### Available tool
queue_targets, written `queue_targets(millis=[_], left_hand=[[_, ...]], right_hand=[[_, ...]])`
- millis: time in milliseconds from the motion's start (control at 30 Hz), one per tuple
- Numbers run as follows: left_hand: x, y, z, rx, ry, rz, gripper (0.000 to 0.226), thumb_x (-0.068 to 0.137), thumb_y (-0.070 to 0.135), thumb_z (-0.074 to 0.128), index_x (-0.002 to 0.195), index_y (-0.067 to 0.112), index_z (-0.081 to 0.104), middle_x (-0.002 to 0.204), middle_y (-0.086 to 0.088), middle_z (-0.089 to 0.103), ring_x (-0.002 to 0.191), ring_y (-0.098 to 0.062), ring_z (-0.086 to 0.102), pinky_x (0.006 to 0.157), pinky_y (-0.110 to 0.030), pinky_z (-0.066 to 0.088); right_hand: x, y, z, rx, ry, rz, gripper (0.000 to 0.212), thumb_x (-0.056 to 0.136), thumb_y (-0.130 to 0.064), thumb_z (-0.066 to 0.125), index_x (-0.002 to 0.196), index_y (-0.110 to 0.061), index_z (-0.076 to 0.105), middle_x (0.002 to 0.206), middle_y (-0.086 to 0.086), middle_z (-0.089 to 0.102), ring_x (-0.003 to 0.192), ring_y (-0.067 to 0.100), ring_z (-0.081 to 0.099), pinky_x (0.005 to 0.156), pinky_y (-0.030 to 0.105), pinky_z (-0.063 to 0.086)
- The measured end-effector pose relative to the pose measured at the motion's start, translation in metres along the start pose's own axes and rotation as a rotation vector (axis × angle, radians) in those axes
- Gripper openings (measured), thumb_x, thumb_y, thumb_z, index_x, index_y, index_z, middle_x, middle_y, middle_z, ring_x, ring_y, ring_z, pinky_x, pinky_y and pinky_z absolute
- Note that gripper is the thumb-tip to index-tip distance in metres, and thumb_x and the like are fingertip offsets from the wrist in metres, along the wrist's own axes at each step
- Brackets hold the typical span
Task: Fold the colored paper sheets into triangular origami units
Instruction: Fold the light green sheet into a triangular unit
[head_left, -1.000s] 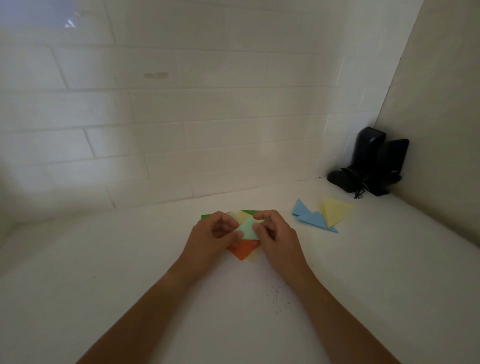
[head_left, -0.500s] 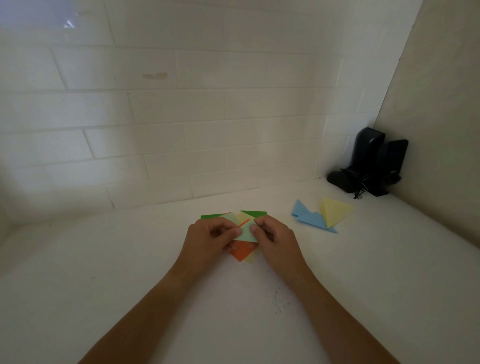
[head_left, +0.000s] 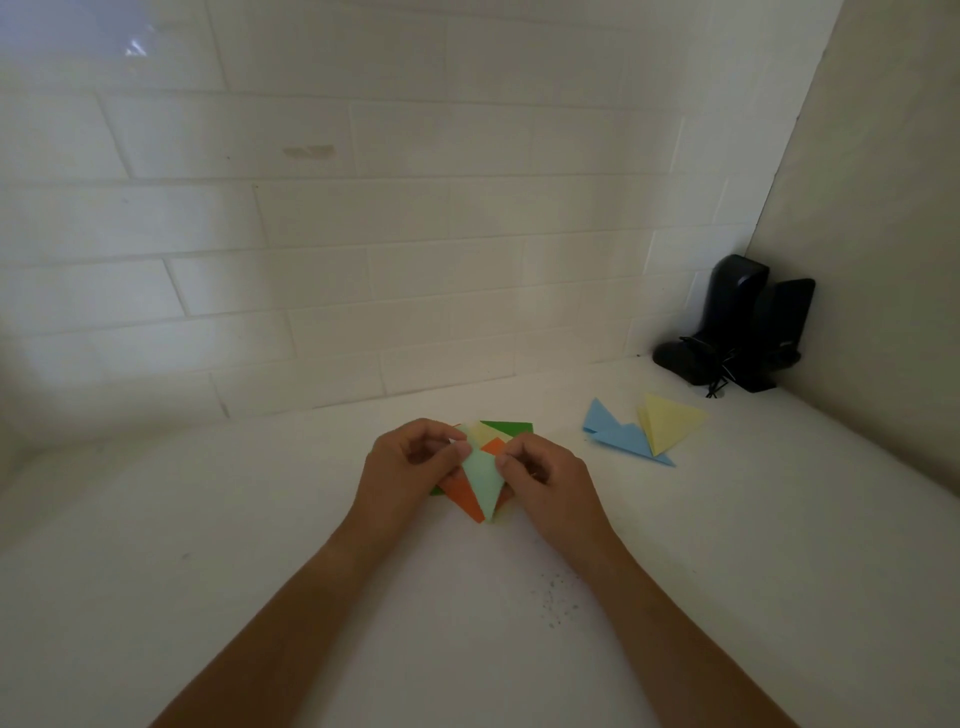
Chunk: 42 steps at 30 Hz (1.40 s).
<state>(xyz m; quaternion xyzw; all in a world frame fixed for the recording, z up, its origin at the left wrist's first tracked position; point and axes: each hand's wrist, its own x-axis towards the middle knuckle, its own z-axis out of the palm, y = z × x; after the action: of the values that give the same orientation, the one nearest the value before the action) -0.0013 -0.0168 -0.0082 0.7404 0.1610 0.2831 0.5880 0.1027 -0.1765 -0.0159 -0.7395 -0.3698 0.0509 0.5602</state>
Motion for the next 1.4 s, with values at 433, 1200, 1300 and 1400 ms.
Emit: queue_targets(millis=[433,1200,1300,1400], left_hand=[[0.0012,-0.0034,0.0039,-0.047,-0.11,-0.053,0.009,0.091,0.015,0.077,0.093,0.008,0.081,0.086,-0.016,0.077,0.076,-0.021,0.071,0.078,-0.034,0.062],[0.003,-0.0059,0.0006,-0.188,-0.133,-0.161,0.025,0.088,0.011,0.078,0.077,-0.01,0.068,0.073,-0.021,0.068,0.071,-0.027,0.063,0.076,-0.034,0.055],[0.002,-0.0042,0.0021,-0.145,-0.122,-0.147,0.016,0.09,0.01,0.076,0.079,-0.002,0.074,0.073,-0.018,0.071,0.069,-0.023,0.066,0.073,-0.03,0.057],[0.0001,-0.0031,0.0059,-0.094,-0.133,-0.122,0.014,0.092,0.012,0.074,0.081,0.005,0.077,0.075,-0.016,0.074,0.069,-0.024,0.067,0.073,-0.03,0.057]], right_hand=[[-0.0015,-0.0048,-0.0012,-0.023,-0.059,-0.068,0.029,0.1,-0.015,0.064,0.079,-0.035,0.06,0.071,-0.024,0.06,0.068,-0.002,0.055,0.062,0.01,0.041],[-0.0014,-0.0051,0.0,0.032,-0.109,-0.045,0.033,0.098,-0.013,0.065,0.074,-0.033,0.058,0.064,-0.021,0.055,0.06,0.0,0.047,0.06,0.012,0.037],[-0.0016,-0.0067,0.0001,0.039,-0.129,-0.058,0.027,0.098,-0.016,0.067,0.077,-0.032,0.062,0.069,-0.02,0.059,0.065,0.0,0.051,0.062,0.013,0.039],[-0.0023,-0.0084,-0.0002,0.03,-0.127,-0.074,0.028,0.099,-0.015,0.067,0.077,-0.032,0.061,0.068,-0.02,0.058,0.064,0.0,0.05,0.061,0.012,0.037]])
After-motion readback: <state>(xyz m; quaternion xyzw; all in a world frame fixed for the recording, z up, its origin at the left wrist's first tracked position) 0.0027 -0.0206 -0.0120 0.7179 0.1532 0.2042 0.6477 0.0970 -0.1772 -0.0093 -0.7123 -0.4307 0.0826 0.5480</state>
